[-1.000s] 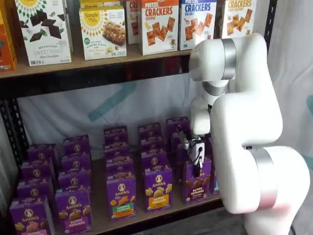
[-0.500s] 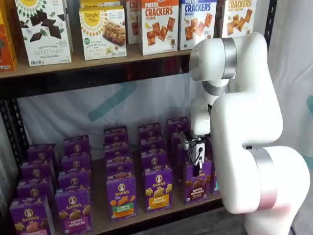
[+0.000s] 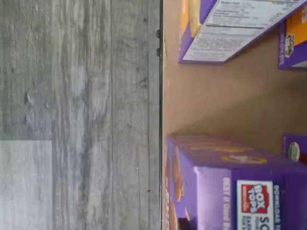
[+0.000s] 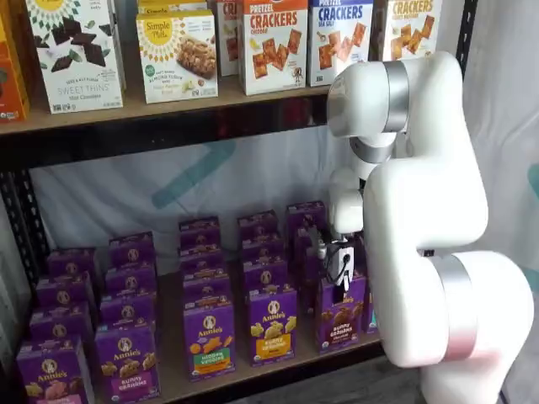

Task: Pick up the purple box with a brown patch in the center, on the bottom shelf, the fifth box from the left

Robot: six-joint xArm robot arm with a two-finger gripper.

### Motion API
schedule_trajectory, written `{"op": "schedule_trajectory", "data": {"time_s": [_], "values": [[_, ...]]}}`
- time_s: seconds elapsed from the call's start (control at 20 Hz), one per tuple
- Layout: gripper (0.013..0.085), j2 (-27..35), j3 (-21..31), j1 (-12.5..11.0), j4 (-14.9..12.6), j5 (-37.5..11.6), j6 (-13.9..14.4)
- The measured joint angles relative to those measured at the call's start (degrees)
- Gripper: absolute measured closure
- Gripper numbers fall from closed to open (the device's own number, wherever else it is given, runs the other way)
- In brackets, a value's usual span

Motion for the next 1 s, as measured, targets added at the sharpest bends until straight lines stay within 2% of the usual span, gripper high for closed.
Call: {"op": "schedule_trajectory", "data": {"time_s": [0.2, 0.7, 1.0], "values": [[0.0730, -1.6, 2.5, 0.1, 0.0, -0.3, 0.1], [0.0730, -9.8, 13.9, 1.5, 4.1, -2.7, -2.4], [0.0730, -17.4, 22.5, 2.8, 3.6, -2.6, -0.6]]}}
